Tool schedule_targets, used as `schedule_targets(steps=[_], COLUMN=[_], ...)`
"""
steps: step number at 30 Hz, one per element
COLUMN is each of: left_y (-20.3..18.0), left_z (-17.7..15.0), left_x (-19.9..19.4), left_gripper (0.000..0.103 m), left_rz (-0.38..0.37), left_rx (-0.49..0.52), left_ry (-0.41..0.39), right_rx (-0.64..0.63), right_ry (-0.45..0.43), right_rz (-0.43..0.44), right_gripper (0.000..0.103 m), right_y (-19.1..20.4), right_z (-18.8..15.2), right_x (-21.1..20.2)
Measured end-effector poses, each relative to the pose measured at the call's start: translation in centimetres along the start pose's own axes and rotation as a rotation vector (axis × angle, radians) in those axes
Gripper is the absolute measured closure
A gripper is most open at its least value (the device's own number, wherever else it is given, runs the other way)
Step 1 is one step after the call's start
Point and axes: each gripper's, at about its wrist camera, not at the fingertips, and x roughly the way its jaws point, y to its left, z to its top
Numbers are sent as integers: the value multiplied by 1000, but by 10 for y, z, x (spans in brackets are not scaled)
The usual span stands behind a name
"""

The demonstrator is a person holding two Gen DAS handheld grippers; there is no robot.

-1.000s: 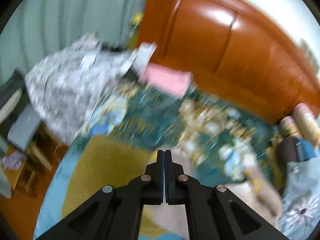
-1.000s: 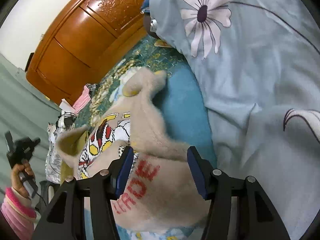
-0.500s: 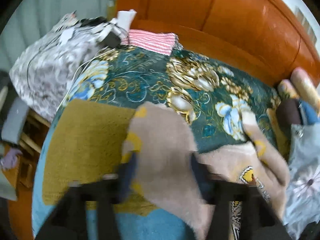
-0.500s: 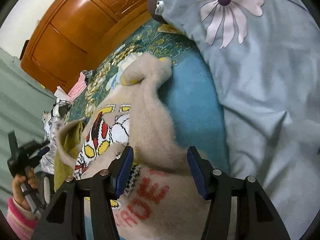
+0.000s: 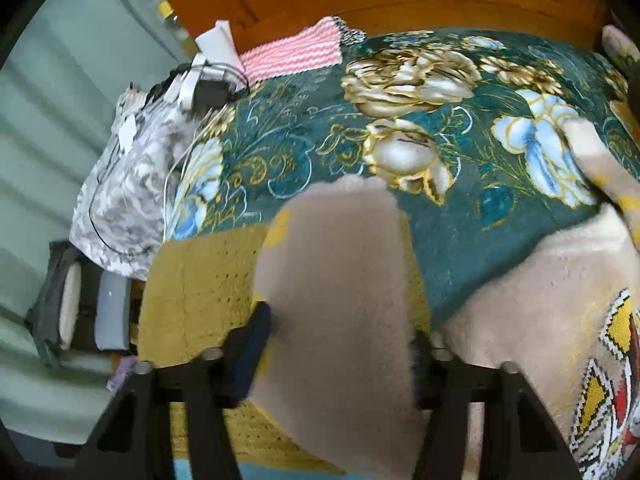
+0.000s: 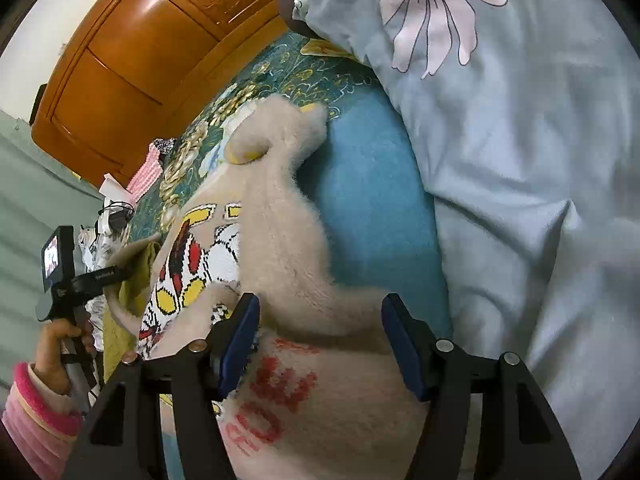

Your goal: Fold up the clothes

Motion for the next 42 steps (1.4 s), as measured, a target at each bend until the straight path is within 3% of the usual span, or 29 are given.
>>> schedule_targets(steps=[1, 2, 5, 8, 12, 15, 17, 18, 20, 22, 24, 27, 32, 35, 37, 39, 42], left_y=[2, 3, 10, 23, 60, 79, 85, 87, 93, 101, 100, 91, 83, 94, 99, 99, 83], left_z=[-1, -3, -2, 7, 34, 42, 36, 29, 11, -11, -23, -27, -27, -28, -28, -31, -35], left_x=[2, 3, -5, -28, -91, -121, -100, -80, -34, -1, 10, 2, -12, -31, -50, -73, -94], left_gripper=[89, 92, 93, 93, 93, 93, 93, 93, 93, 93, 93, 93, 88, 69, 47, 43, 42], left_rz=[-2, -3, -32, -149, -345, -324, -203, -173, -142, -198, -218, -218, -215, -206, -194, -211, -304], left_rx=[-5, -9, -46, -125, -260, -226, -186, -187, -209, -275, -283, -220, -137, -123, -125, -118, -57], left_ry=[10, 20, -4, -57, -246, -360, -320, -259, -107, -3, 24, -10, -29, -53, -100, -160, -200], right_rx=[1, 1, 5, 6, -2, -17, -31, -37, -45, -62, -90, -129, -233, -311, -315, -288, -228], right_ry=[0, 1, 4, 3, 1, -7, -18, -23, -22, -13, -6, 10, 41, 79, 104, 122, 148], right_rz=[-1, -2, -7, -13, -24, -21, -19, -17, -7, -6, -15, -23, -95, -140, -162, -174, -166], right_gripper=[38, 38, 38, 38, 38, 38, 38, 38, 38, 38, 38, 38, 38, 38, 38, 38, 38], right_y=[0, 0, 0, 0, 3, 8, 12, 14, 17, 22, 29, 43, 73, 88, 90, 86, 81], right_z=[0, 0, -2, -2, -1, -1, 1, 2, 5, 10, 19, 39, 79, 100, 113, 124, 135], right_x=[0, 0, -1, -2, -4, -8, -11, -12, -11, -8, -2, 11, 40, 59, 71, 82, 96])
